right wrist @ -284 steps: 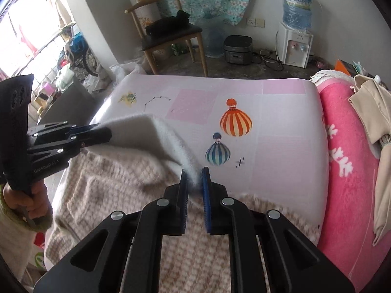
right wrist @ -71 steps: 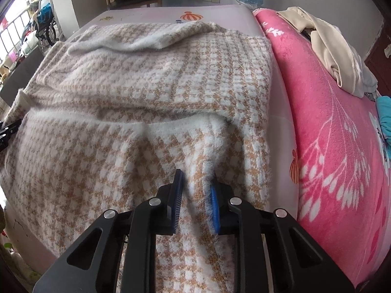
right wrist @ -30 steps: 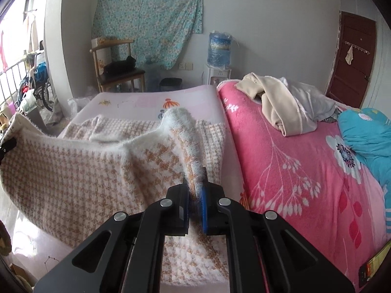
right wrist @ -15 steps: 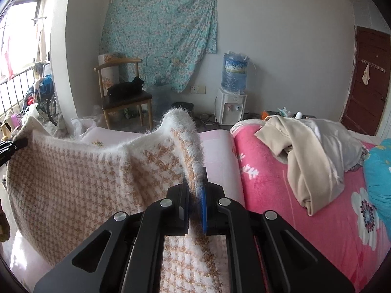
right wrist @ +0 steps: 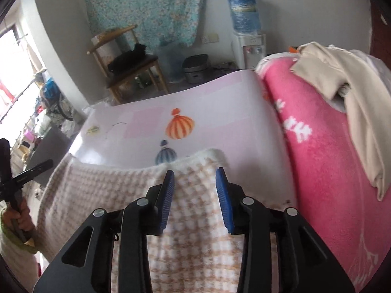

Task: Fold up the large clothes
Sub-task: 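Press both open tools on the folded coat to smooth it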

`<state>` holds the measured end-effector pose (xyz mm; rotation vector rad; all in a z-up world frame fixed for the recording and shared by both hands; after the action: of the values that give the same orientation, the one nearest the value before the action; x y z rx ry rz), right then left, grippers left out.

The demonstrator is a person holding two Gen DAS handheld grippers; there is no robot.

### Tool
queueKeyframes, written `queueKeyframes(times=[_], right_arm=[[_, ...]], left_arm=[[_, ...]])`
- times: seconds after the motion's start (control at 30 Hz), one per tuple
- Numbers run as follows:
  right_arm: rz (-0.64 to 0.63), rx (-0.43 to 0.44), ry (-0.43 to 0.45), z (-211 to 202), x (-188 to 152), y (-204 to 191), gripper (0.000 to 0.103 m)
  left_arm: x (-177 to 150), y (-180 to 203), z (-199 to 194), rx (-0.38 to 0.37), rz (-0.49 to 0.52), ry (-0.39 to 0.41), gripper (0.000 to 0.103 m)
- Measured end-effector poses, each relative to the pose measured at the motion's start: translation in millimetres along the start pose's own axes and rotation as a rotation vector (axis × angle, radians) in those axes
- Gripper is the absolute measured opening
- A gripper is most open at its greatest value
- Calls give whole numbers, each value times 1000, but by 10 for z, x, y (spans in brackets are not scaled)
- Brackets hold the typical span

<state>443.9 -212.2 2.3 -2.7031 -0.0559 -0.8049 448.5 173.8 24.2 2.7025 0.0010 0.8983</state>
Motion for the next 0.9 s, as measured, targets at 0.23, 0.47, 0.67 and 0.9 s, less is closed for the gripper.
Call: queueKeyframes(times=[0.23,0.47,0.67,0.9], right_arm=[[296,23,-79,328,-45,613,26],[87,-121,22,-588,-337,165,43],[-249,-34,-67,-593,-1312,-970,46],[-197,-83,-115,-401,-1663,-1043,53]], left_arm=[[-122,-339,251,-1,-208,-83,39],[-272,-185,-650,45,-67,28,46],[-1100,765,-961,-91,189,-11,56],[-1756,1031,-571,150,286,-46,59]])
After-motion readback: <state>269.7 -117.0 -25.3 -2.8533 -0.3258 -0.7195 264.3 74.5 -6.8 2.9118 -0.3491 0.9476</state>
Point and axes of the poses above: each gripper's, at about its wrist camera, not at the fingertips, and z roughly the way its jaws point, y to its right, x to its top, the point moved 2 cm from there along z, roughly the way its jaws point
